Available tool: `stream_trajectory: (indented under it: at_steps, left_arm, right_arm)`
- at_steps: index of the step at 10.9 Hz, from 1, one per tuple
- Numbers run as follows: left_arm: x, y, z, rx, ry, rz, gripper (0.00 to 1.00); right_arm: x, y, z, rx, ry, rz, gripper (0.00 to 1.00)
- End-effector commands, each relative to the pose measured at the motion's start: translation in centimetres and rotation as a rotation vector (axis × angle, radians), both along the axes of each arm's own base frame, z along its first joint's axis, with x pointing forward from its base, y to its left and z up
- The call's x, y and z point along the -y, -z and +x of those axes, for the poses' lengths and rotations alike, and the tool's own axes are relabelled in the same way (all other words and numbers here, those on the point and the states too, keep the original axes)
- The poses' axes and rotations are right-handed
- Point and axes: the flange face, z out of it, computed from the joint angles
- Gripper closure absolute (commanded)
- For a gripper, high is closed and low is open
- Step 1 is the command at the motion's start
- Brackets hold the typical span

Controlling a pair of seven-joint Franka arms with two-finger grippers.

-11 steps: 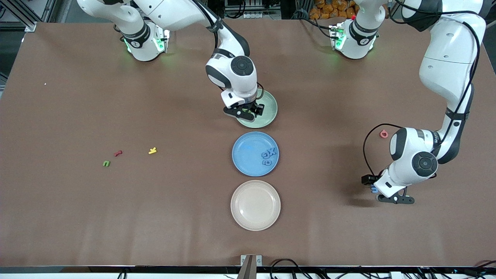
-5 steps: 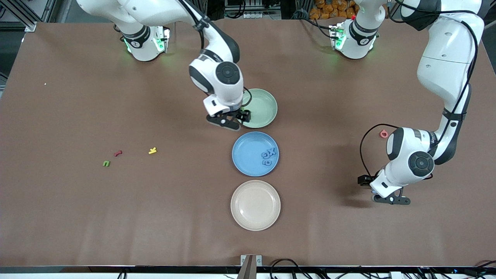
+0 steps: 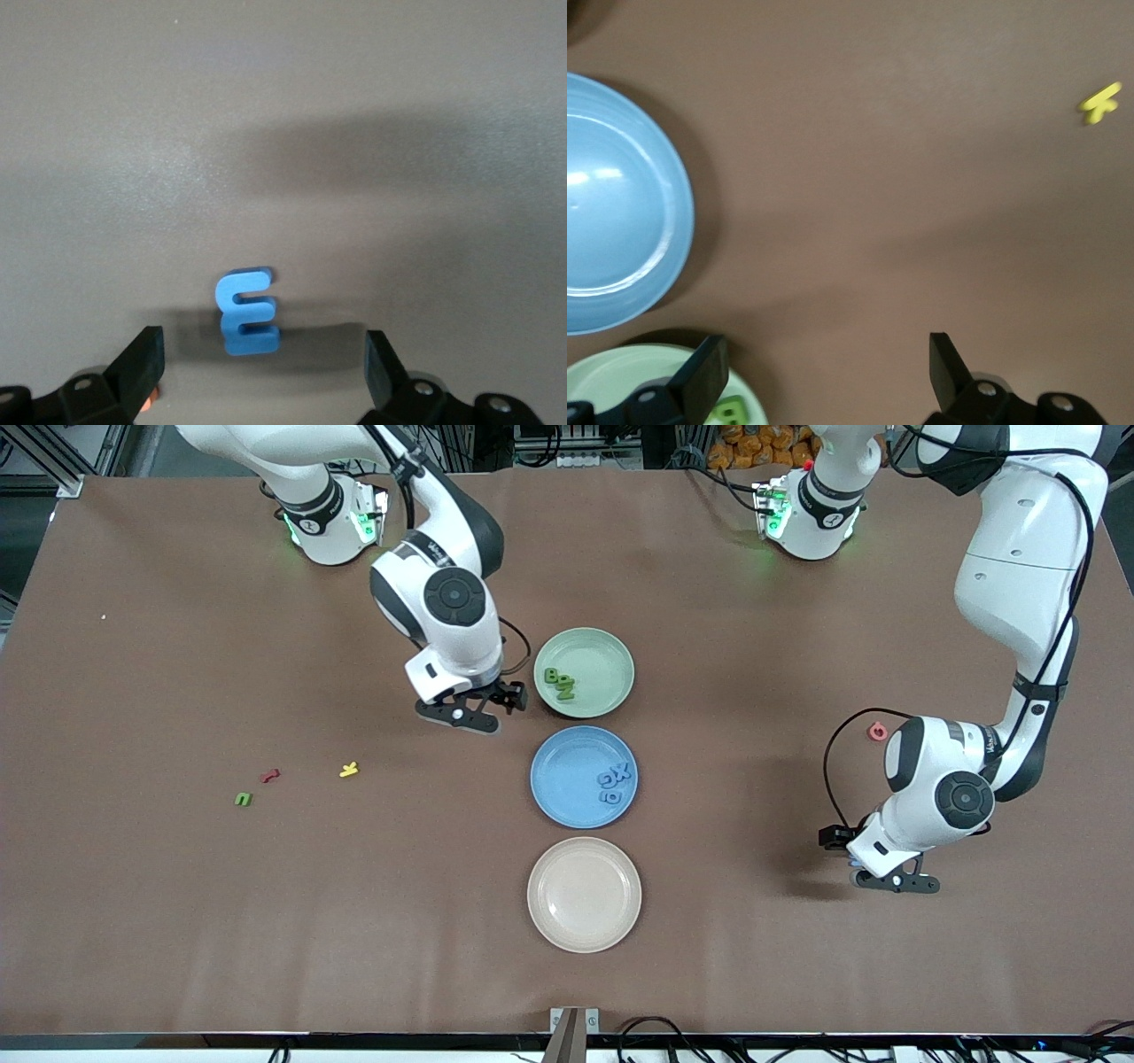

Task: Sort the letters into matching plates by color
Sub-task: 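Move the right gripper to green U while the left gripper grasps blue E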

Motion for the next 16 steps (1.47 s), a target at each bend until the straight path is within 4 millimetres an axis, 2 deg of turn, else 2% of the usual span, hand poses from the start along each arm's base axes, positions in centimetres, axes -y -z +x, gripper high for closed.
stream_trajectory:
  at_steps: [1, 2, 5, 7, 8, 9, 11, 16]
  left_arm:
    - [-0.3, 0.2, -0.1, -0.010, -0.002, -0.019, 0.00]
    - [-0.2, 0.2, -0.1, -0.011, -0.009, -0.028, 0.00]
    - [-0.3, 0.2, -0.1, -0.014, -0.014, -0.034, 0.00]
    - [-0.2, 0.3, -0.1, -0.014, -0.014, -0.034, 0.00]
    - [-0.2, 0.3, -0.1, -0.014, -0.017, -0.036, 0.49]
    - [-0.3, 0.2, -0.1, -0.017, -0.048, -0.065, 0.99]
    - [-0.3, 0.0, 0.0, -0.019, -0.079, -0.094, 1.00]
    - [0.1, -0.3, 0.1, -0.014, -0.076, -0.093, 1.00]
  right_arm:
    - [4.7, -2.5, 0.7, -0.048, -0.082, -0.006, 0.00]
    - [6.4, -3.1, 1.2, -0.052, -0.104, 0.004, 0.01]
    - [11.2, -3.4, 2.2, -0.068, -0.163, 0.006, 0.21]
    - [12.9, -3.5, 2.7, -0.082, -0.187, 0.004, 0.41]
    - [13.2, -3.5, 2.9, -0.085, -0.200, 0.005, 0.56]
    - [13.7, -3.5, 3.0, -0.093, -0.204, 0.002, 0.64]
    - [14.3, -3.7, 3.2, -0.099, -0.200, -0.003, 0.68]
    - [19.4, -3.7, 4.8, -0.135, -0.256, -0.007, 0.69]
